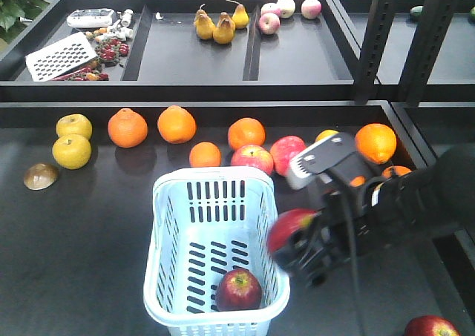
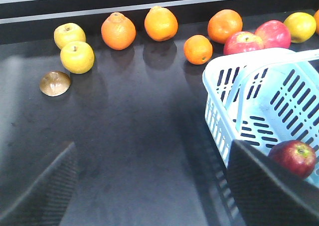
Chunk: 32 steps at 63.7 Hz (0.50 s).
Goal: Pick three apples into basket with both arms
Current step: 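Drop the second red apple into the basket with the right gripper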
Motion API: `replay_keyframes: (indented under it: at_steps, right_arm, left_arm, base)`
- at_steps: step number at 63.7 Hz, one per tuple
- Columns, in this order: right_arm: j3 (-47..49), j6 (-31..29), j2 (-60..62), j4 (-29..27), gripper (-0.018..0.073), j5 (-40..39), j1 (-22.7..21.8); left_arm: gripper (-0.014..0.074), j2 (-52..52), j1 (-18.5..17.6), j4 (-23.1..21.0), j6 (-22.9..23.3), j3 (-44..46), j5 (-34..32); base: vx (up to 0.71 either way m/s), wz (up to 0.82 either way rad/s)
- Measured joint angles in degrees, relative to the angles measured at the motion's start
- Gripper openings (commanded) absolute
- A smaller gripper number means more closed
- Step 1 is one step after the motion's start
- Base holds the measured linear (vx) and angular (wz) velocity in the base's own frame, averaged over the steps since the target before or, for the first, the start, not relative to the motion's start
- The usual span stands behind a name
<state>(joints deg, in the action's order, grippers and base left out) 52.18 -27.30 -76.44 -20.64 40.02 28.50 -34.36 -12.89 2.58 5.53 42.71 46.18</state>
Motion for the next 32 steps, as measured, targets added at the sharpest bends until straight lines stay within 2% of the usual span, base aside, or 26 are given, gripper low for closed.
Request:
replay_keyframes:
  at_steps: [8,15,26,32]
  right_arm:
    - [-0.1,-1.3,-0.3,-2.2,0.0335,-5.6,6.8]
    - [-0.1,-1.6,-2.9,-2.5,0.0453,-11.7,10.1]
    - [-0.2,-1.6,-7.5,-4.3,0.0718,-15.2,11.0]
    - [-0.2,-1.6,-8.1,-4.7,0.0727,-15.8,11.0]
  left_arm:
    - [0.0590,0.0,0.0,0.0,0.0,0.0,0.0]
    - [0.0590,0.0,0.0,0.0,0.0,0.0,0.0]
    - [0.0590,0.0,0.0,0.0,0.0,0.0,0.0]
    - [0.0590,0.0,0.0,0.0,0.0,0.0,0.0]
  base:
    - [0.00,0.00]
    - [0.00,0.00]
    - [0.00,0.00]
    - [0.00,0.00]
